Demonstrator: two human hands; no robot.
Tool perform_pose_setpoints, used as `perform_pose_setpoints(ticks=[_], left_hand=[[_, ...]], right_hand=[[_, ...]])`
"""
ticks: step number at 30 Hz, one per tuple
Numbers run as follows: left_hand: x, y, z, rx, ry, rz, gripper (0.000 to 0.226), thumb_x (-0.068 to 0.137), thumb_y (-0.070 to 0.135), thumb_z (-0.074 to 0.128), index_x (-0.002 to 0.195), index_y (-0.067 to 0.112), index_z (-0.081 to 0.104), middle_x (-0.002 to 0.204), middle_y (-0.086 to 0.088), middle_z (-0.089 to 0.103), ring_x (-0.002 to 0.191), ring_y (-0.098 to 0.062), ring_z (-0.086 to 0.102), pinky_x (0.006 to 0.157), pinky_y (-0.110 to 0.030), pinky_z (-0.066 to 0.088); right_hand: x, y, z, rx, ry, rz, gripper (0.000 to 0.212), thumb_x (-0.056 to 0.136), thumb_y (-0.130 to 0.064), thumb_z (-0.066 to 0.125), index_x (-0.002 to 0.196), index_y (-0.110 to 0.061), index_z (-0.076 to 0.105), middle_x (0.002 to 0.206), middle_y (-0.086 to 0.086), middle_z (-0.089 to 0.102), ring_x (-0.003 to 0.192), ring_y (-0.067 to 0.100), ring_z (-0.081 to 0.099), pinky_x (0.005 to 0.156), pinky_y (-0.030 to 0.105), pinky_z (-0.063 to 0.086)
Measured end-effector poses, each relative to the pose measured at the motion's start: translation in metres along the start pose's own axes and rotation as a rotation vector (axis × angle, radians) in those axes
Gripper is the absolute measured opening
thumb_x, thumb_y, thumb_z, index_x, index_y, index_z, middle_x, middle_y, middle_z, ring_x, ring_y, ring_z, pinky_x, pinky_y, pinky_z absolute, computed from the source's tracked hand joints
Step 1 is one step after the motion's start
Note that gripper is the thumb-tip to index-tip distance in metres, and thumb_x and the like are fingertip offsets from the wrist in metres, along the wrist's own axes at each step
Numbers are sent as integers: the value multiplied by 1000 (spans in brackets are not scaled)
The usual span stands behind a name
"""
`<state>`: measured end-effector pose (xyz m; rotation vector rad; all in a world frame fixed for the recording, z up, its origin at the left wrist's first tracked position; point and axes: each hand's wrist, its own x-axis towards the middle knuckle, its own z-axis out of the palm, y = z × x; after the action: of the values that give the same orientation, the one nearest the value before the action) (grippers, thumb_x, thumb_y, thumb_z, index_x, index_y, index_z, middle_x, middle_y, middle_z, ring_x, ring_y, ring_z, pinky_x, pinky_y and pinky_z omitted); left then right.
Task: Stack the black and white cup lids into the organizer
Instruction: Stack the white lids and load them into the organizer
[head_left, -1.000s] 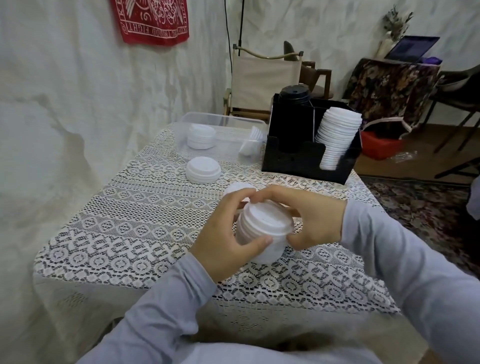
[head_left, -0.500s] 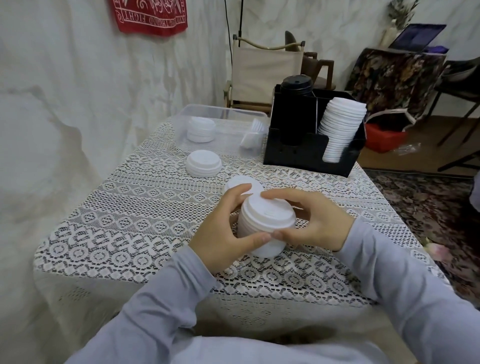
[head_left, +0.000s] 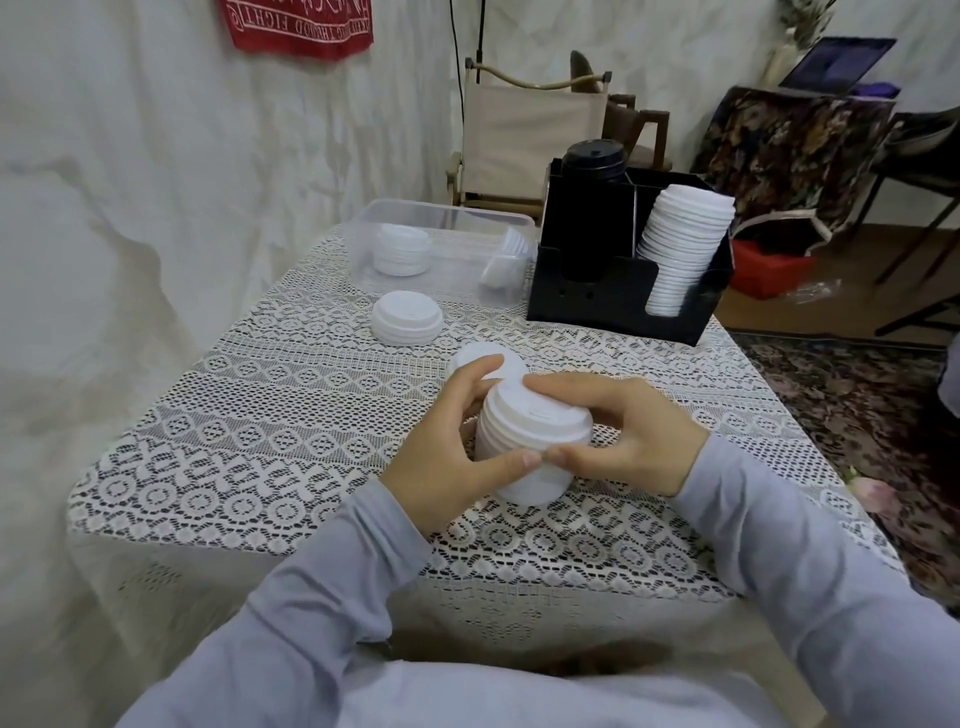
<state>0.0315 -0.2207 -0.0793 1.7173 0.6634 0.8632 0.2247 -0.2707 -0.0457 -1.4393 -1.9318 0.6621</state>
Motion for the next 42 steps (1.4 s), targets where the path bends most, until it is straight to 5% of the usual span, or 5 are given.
perform_pose_setpoints(ticks=[6, 26, 31, 34, 42], left_hand=[[1, 0, 0, 26, -6, 16, 76, 57, 44, 76, 123, 45, 38, 129, 9, 49, 117, 3, 50, 94, -17, 44], [0, 1, 1, 5, 4, 14, 76, 55, 45, 75, 122, 44, 39, 127, 4, 50, 117, -2, 51, 92, -16, 44], [-1, 1, 1, -43, 17, 15, 80, 55, 42, 78, 124, 41, 38, 133, 4, 50, 123, -10, 50, 104, -33, 41], [-1, 2, 0, -108, 93, -12, 81, 49, 45, 81, 120, 37, 43, 130, 7, 53, 122, -7, 51, 104, -35, 40], [-2, 6, -2, -348, 68, 87, 18, 68, 21, 72, 82, 11, 75, 100, -1, 71, 104, -20, 63, 83, -25, 50]], right_hand=[[0, -1, 0, -113, 2, -33, 64, 69, -38, 70, 128, -34, 45, 134, -3, 52, 125, 4, 45, 109, 14, 29], [2, 9, 4, -153, 48, -79, 72, 71, -57, 59, 131, -18, 54, 132, -1, 56, 122, 11, 51, 107, 29, 39], [-1, 9, 5, -154, 123, -141, 64, 72, -57, 61, 128, -27, 52, 126, -9, 54, 121, 7, 49, 105, 17, 34], [-2, 4, 2, -107, 246, -194, 59, 72, -52, 65, 125, -30, 51, 126, -9, 55, 120, 6, 50, 104, 26, 41], [7, -9, 10, -133, 346, -229, 69, 72, -47, 70, 132, -20, 50, 131, -2, 53, 123, 7, 46, 105, 25, 36]])
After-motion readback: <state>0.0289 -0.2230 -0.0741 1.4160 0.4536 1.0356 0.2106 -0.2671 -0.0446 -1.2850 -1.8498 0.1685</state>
